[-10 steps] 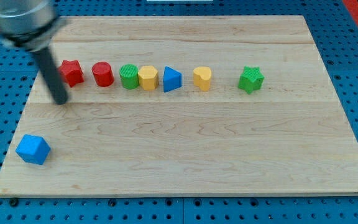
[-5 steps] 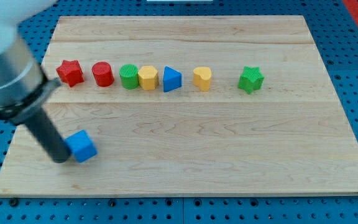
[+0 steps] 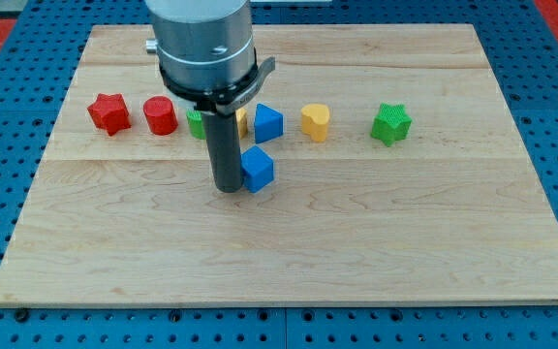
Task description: Slide the blue cube between the green star and the yellow heart
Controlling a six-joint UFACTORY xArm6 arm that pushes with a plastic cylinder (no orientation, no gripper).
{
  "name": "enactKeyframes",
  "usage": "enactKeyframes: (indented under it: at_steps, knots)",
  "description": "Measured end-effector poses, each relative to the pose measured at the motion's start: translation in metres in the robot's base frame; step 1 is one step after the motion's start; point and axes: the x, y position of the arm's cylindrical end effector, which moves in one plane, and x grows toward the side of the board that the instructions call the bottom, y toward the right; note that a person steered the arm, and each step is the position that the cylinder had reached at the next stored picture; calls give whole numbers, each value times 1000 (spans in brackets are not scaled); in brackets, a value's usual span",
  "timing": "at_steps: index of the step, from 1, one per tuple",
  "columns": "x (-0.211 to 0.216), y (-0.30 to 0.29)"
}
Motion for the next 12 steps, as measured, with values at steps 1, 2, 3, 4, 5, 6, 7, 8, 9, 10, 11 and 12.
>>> enactKeyframes:
  at_steps: [1,2,3,4,5,6,7,8,9,10,11,12]
  knots:
    - [-23,5]
    - [-28,14]
    - [-28,53]
    - [-28,85]
    - [-12,105]
    - [0,123]
    - [0,146]
    - [-9,148]
    - [-12,148]
    - [-16,141]
    - [-26,134]
    - [-37,136]
